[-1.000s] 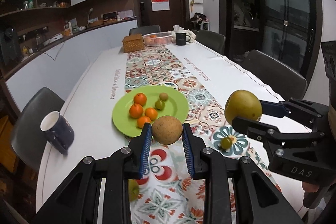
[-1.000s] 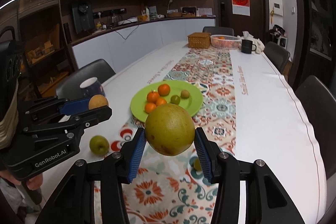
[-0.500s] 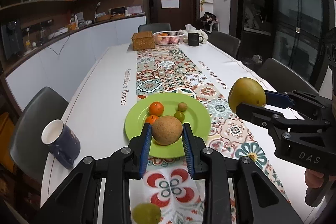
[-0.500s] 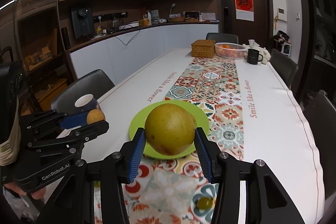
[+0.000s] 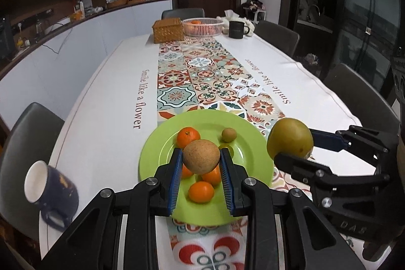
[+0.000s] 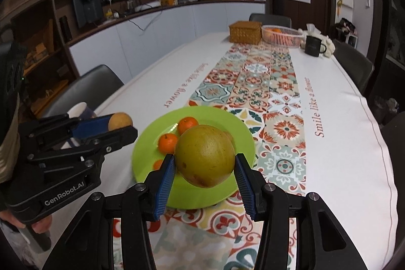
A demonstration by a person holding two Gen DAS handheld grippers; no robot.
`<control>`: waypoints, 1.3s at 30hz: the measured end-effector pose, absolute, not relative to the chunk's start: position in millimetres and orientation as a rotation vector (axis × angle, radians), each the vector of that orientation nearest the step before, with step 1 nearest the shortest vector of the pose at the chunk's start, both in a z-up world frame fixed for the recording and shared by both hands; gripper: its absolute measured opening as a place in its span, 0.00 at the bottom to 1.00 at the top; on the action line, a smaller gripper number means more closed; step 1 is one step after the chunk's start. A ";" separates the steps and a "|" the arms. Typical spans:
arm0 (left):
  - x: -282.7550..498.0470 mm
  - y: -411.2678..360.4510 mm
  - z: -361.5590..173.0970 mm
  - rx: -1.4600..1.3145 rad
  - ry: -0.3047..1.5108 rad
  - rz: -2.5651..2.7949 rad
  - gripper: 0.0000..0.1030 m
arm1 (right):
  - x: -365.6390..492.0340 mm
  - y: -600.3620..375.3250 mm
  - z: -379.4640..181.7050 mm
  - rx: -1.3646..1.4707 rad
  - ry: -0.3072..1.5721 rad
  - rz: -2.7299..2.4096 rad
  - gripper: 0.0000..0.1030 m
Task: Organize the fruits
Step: 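Carry the kiwi and pear in both tools over the plate, then open both tools to release the kiwi and pear onto the plate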
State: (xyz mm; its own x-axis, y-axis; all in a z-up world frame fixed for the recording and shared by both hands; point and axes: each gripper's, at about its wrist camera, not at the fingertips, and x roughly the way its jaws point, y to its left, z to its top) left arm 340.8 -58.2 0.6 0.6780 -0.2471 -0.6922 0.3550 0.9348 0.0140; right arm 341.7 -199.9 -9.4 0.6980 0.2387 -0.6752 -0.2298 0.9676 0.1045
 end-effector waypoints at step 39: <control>292.9 -43.2 26.7 0.190 0.697 -0.243 0.65 | 303.5 -204.1 8.6 -0.012 0.676 0.187 0.70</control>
